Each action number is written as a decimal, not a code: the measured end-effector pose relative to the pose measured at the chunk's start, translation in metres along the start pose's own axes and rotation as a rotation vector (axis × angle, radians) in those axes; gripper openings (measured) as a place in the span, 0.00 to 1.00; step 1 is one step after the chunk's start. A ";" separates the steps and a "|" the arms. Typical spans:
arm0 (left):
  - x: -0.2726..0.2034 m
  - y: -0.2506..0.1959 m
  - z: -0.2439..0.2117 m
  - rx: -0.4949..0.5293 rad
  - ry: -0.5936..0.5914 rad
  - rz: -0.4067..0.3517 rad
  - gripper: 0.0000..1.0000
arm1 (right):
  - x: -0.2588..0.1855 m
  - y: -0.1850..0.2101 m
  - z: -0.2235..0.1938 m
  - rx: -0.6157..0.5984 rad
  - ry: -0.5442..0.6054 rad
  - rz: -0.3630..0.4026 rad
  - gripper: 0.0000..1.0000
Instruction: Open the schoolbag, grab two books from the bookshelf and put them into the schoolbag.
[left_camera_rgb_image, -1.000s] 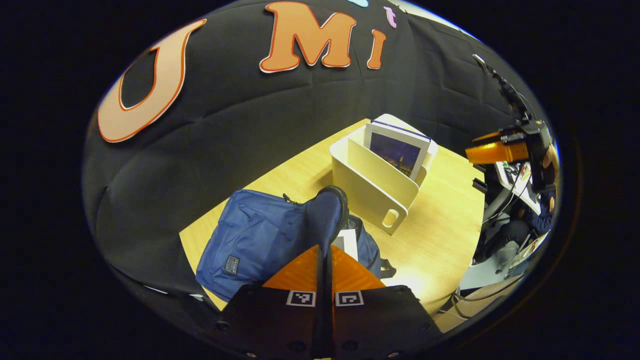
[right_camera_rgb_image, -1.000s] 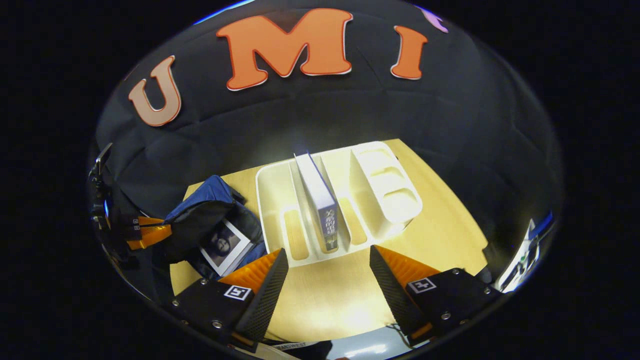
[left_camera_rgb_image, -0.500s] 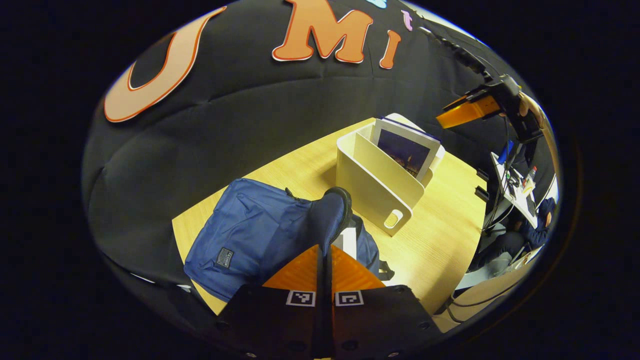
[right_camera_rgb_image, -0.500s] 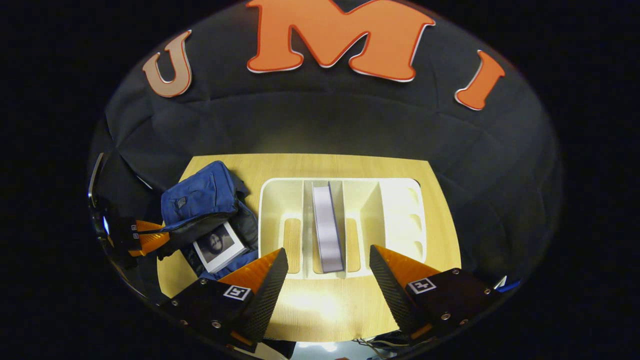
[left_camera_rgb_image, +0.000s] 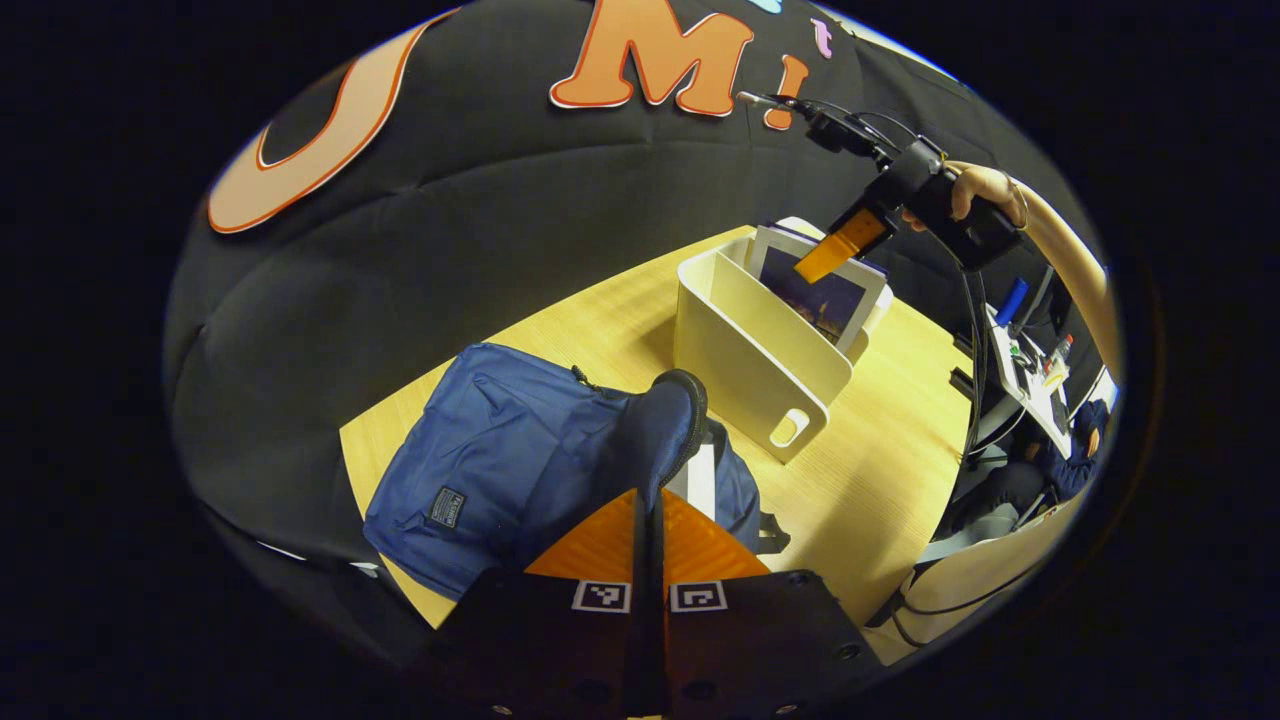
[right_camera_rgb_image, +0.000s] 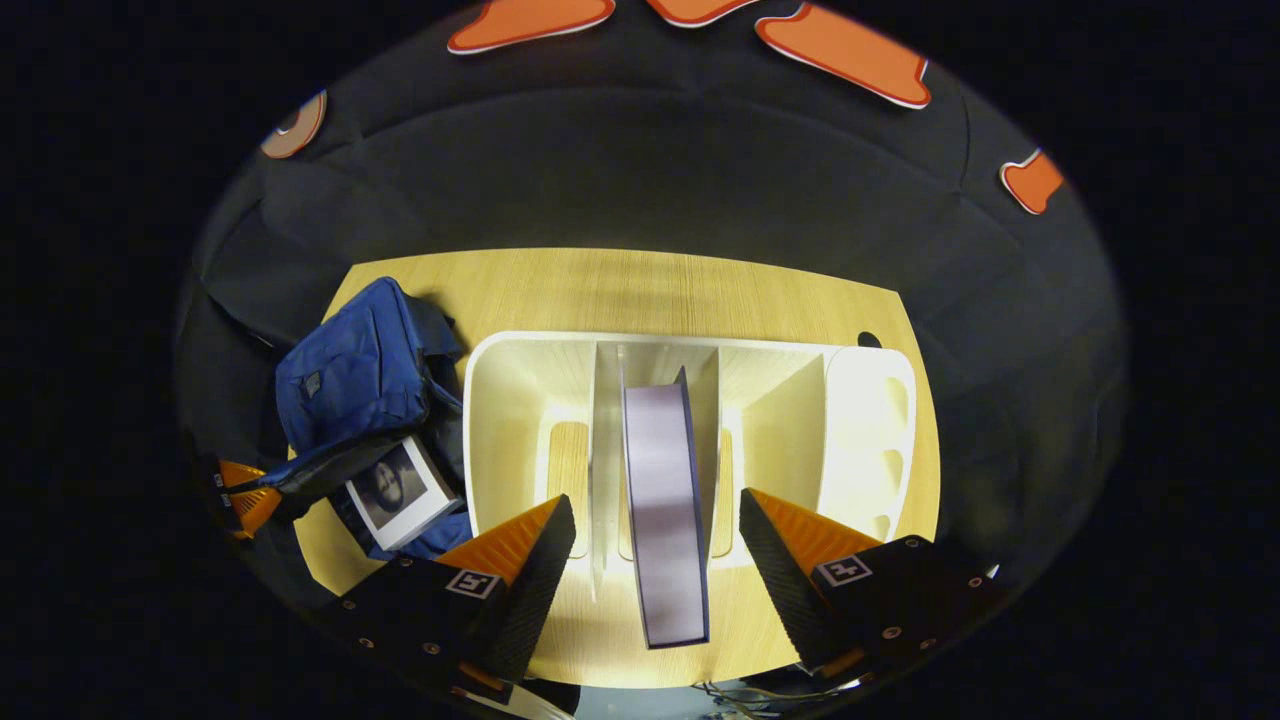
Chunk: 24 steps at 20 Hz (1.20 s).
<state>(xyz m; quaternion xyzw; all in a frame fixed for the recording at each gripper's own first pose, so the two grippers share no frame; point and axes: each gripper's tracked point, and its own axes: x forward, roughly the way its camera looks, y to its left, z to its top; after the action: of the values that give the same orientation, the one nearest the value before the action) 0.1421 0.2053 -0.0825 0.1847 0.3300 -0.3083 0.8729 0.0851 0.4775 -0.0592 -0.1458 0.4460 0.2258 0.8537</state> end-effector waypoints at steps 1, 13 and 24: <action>0.001 0.002 0.000 -0.011 -0.002 0.007 0.00 | 0.004 0.001 -0.004 -0.019 0.022 -0.004 0.98; 0.000 0.010 -0.002 -0.040 -0.015 0.024 0.00 | -0.002 0.003 0.004 0.046 -0.017 -0.028 0.31; -0.002 0.013 -0.001 -0.005 -0.023 0.017 0.00 | -0.127 -0.010 -0.007 0.119 -0.255 -0.040 0.30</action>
<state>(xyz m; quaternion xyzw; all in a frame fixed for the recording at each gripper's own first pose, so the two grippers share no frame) 0.1494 0.2165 -0.0802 0.1815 0.3192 -0.3022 0.8797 0.0213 0.4334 0.0427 -0.0740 0.3433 0.1985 0.9150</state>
